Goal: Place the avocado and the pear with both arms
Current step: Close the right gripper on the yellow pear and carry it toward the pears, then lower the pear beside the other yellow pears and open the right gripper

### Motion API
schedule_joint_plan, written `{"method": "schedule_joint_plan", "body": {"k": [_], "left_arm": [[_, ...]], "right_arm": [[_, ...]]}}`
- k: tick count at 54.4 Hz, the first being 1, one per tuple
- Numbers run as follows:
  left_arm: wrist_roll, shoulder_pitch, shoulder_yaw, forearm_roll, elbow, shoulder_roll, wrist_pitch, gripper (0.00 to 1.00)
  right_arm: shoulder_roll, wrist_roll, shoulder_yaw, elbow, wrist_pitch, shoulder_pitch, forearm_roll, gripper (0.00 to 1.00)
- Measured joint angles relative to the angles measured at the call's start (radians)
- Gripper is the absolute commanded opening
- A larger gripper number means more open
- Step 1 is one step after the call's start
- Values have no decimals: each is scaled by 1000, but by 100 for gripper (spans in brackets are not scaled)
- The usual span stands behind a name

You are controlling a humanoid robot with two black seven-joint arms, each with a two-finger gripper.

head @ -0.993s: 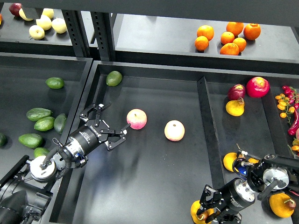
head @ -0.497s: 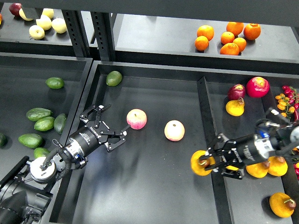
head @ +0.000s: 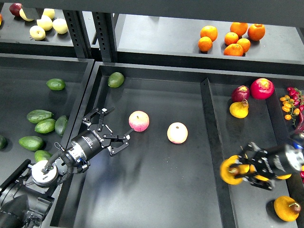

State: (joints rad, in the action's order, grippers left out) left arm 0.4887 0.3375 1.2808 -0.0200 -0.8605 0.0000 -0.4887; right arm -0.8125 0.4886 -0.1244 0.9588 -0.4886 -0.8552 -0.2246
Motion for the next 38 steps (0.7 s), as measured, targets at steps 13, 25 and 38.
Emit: {"method": "schedule_joint_plan", "body": {"k": [13,25,38], "left_arm": [[0,-3,0,0,0,0,0,99],[0,-6,0,0,0,0,0,99],[0,-6,0,-4,0,0,0,99]], "right_arm": [[51,0,55,-45,0,100,47,8],[100,0,69,-85,0,143,66,8],[122,0,93,-102,0,168,68,18]]}}
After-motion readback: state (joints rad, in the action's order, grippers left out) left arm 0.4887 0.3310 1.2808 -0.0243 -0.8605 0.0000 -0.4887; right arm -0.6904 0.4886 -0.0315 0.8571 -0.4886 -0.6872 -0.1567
